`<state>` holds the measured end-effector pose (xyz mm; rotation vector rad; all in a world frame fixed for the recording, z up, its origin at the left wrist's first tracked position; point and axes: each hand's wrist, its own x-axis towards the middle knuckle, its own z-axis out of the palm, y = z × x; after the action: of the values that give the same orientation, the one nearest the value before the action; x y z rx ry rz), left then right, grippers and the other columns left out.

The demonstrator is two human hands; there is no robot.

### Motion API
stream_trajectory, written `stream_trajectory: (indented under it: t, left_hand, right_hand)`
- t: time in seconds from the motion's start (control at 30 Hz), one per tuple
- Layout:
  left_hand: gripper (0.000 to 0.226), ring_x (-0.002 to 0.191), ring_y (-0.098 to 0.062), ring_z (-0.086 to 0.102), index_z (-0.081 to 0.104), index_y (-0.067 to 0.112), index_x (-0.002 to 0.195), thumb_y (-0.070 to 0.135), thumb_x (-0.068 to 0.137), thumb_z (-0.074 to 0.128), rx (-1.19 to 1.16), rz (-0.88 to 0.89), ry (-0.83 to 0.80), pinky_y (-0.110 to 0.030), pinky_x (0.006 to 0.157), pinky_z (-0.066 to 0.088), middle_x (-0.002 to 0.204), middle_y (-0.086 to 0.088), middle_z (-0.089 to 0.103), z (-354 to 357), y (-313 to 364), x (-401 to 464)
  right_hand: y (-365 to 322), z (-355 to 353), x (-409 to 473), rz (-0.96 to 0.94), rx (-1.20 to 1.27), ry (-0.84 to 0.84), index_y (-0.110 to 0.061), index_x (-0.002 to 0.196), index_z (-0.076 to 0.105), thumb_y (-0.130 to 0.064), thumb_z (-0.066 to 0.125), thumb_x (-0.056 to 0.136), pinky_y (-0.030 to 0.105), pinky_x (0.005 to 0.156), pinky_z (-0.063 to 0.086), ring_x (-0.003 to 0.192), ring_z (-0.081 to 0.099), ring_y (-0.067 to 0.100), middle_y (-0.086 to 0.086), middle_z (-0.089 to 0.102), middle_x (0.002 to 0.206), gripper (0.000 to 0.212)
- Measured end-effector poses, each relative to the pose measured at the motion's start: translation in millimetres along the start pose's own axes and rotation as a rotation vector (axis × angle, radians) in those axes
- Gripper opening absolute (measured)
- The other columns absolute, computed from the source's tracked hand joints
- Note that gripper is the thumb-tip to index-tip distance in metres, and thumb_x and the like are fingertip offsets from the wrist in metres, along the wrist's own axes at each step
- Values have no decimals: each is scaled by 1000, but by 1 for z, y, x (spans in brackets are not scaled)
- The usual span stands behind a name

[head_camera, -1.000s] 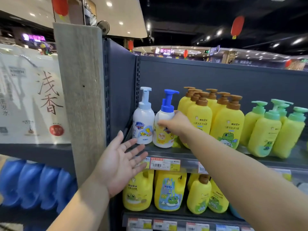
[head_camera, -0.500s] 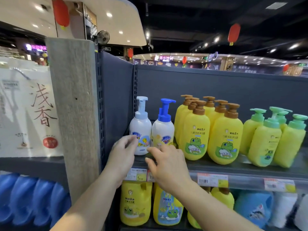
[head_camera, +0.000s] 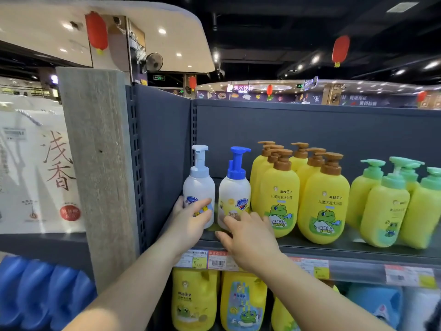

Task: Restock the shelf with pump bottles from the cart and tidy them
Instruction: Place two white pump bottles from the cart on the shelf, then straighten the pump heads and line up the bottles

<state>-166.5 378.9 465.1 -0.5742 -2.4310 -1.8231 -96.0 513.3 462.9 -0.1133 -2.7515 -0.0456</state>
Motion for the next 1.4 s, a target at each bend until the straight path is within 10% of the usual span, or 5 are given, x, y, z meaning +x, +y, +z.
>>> stream_trajectory:
  t: [0.23,0.53,0.93,1.2,1.4]
  left_hand:
    - [20,128,-17,45,72,39,87,25,86,57,-5,8,3,-34,106,40,144,-7,38,-6,7,4]
    - [23,131,-14,44,74,28,103,20,89,57,50,10,41,-37,111,36,147,2,40,-10,3,7]
    - [28,110,-4,51,74,10,97,-6,88,53,13,165,51,-5,84,43,149,10,35,-11,28,28]
    - [35,124,-13,46,65,45,74,11,83,64,176,163,107,-36,105,42,143,11,39,-12,19,36]
    - [22,112,-18,55,55,29,80,15,76,71,184,176,175,-43,98,46,121,15,47,-14,16,38]
  right_hand:
    - [0,-111,66,-193,322,605,-27,97,69,-39,52,89,39,79,47,89,57,25,-1,69,90,22]
    - [-16,-148,144,-322,155,-224,-23,137,49,-28,46,97,32,106,33,129,46,20,-4,50,142,41]
    - [-8,-148,153,-414,54,-283,-29,132,54,-15,50,95,23,87,36,107,56,14,-7,58,133,40]
    - [-6,-140,160,-228,292,-171,-19,115,68,-41,52,92,27,83,40,102,59,17,-4,66,104,36]
    - [-9,-135,161,-219,302,-195,-21,104,74,-49,58,86,28,78,46,94,62,17,-2,72,98,37]
